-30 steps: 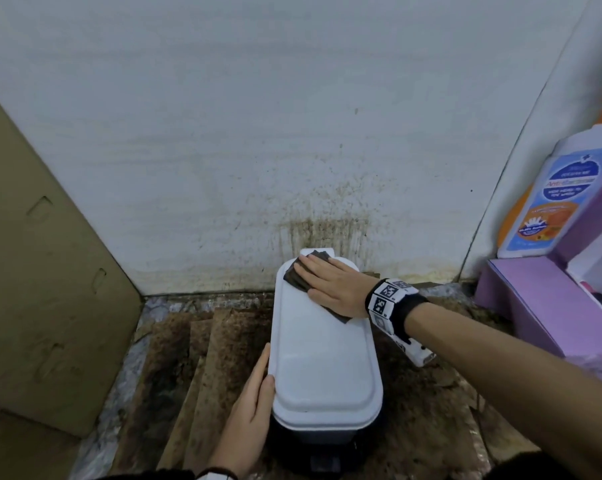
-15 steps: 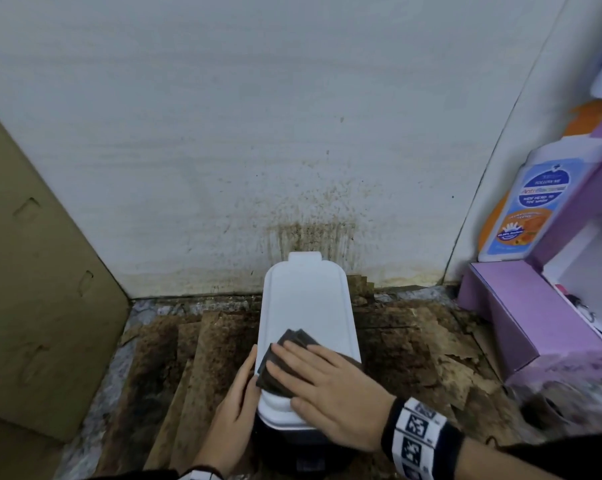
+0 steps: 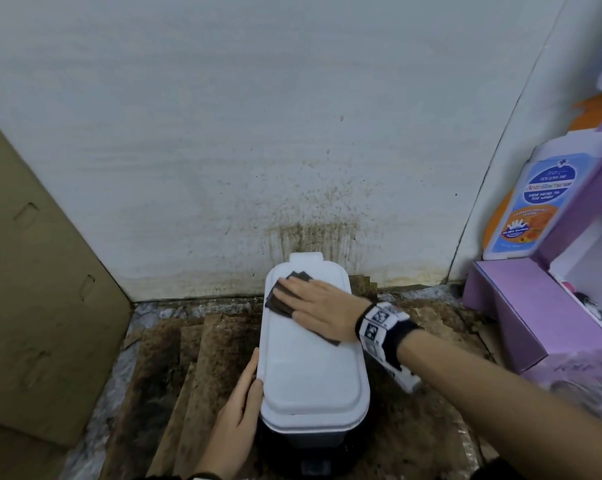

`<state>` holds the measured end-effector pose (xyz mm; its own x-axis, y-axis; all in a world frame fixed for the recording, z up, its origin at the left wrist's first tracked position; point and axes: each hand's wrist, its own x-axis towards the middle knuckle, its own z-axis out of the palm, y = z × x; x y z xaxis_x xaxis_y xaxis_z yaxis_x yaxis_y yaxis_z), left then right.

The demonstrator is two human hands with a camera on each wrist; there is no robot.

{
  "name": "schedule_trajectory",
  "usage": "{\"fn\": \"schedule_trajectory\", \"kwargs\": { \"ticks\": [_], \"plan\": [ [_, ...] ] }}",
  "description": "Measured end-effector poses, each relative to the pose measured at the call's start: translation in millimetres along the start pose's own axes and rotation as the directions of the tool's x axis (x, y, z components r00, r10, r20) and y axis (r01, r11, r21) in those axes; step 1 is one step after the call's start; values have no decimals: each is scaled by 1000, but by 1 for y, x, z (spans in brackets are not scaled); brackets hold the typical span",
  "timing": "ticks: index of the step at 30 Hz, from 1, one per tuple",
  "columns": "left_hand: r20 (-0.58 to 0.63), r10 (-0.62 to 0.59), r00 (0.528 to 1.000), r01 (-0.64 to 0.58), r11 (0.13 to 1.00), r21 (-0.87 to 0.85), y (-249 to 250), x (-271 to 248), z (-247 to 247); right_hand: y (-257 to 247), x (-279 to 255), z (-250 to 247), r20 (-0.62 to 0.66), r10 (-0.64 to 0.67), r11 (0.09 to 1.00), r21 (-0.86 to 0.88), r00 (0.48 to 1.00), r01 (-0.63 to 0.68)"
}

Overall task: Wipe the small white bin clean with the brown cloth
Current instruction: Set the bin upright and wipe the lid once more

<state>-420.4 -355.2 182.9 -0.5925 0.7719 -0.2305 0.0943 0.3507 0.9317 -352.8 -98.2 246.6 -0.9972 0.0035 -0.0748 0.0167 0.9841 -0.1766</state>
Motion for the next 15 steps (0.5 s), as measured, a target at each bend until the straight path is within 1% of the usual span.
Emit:
{"fn": "schedule_trajectory", "kwargs": {
  "ticks": [2, 4, 7, 9, 11, 13, 15],
  "plan": [
    [11, -25, 1000, 25, 1000, 0, -1, 0, -1, 16, 14, -3, -18, 27, 999, -32, 999, -27],
    [7, -21, 1000, 21, 1000, 0, 0, 0, 0, 27, 24, -4, -24, 65, 996, -59, 998, -66],
    [9, -23, 1000, 23, 1000, -12, -1, -1, -1, 28, 31, -4, 10, 117, 990, -84, 993, -116],
    [12, -16, 1000, 16, 1000, -14, -3, -1, -1, 17, 23, -6, 41, 98, 989, -114, 994, -92],
    [11, 2, 1000, -1, 1000, -15, -3, -1, 0, 4, 7, -7, 63, 43, 986, -164, 997, -32],
    [9, 12, 1000, -11, 999, -31, -2, -4, 0, -17, -14, -3, 87, -6, 991, -131, 996, 17],
    [-5, 17, 1000, -17, 999, -37, -3, -4, -1, -42, -36, 6, 82, -62, 995, -78, 995, 69]
  ]
}}
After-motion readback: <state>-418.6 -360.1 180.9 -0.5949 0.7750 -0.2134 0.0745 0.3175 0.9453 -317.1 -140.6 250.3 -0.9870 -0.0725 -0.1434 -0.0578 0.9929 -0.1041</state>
